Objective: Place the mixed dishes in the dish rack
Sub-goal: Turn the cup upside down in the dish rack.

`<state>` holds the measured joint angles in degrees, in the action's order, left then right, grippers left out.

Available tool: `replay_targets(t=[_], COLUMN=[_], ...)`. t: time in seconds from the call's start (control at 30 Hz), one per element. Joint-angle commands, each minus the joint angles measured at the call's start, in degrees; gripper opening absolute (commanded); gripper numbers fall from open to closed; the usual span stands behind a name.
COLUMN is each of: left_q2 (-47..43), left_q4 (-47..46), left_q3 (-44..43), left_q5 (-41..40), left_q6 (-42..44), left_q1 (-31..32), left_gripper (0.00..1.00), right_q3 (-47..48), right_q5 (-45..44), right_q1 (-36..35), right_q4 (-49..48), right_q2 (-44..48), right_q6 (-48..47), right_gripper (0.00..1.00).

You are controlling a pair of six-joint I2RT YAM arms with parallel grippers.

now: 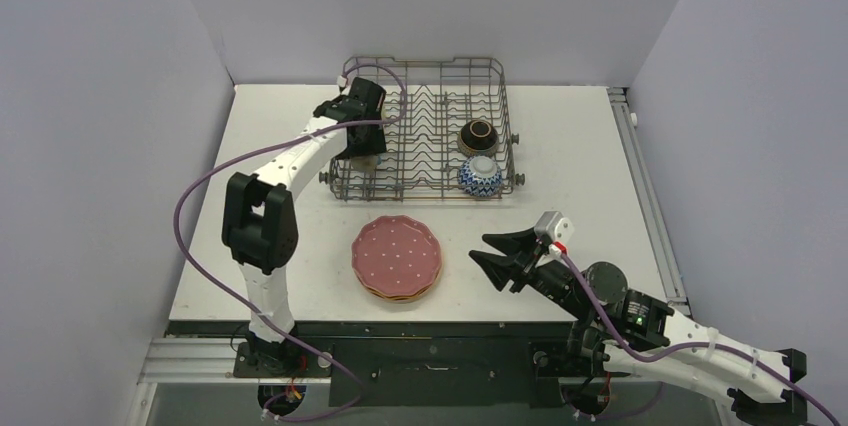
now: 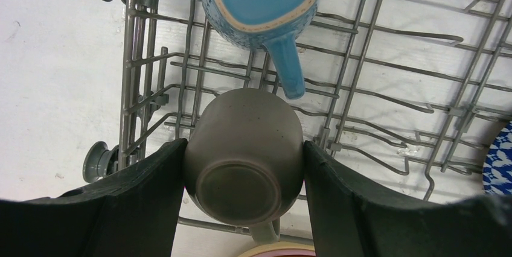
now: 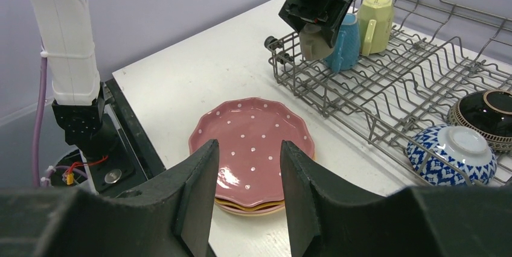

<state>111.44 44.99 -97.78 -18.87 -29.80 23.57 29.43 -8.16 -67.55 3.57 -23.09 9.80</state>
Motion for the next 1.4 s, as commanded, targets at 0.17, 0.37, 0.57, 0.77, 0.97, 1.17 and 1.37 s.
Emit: replay_targets(t=[0.17,0.37,0.57,0.77,0.97,1.17,1.37], left_q2=[2.4,4.7,5.7,6.3,7.3,7.3,7.4], left_q4=[-4.2,-4.5,-5.1,-5.1,-4.9,-4.6,-3.9], left_q3=[0.3,1.1,2.3,3.3,3.4,2.9,2.2], left_q5=[-0.6,0.0,0.2,-0.7,0.1,0.6,0.5], left_q6=[0.0,-0.1,-0.4,-0.5,-0.5,-0.4,-0.2], left_q1=[-1.1,-1.1,-1.1,-1.3,-1.7,-1.9,-1.9], left_gripper=[0.00,0.00,0.00,0.00,0.08,0.27,0.53], right_q3=[-0.5,-0.6,-0.5,-0.3,-0.1,0.4,0.5], right_q5=[-0.3,-0.9,-1.1,-1.1,-0.9,-0.9,-1.3], right_q1=[0.0,0.1,0.1,0.1,0.1,0.1,0.1], right_q4=[-2.3,-2.8,-2.9,-3.1,-3.1,-3.1,-2.9], right_q2=[-3.1,-4.2,-5.4,-6.7,-7.8,-8.6,-9.6], right_q6=[1.0,1.2,1.2,1.2,1.8,1.7,1.8], right_gripper=[0.38,0.38,0.38,0.38,0.39,0.39,0.39])
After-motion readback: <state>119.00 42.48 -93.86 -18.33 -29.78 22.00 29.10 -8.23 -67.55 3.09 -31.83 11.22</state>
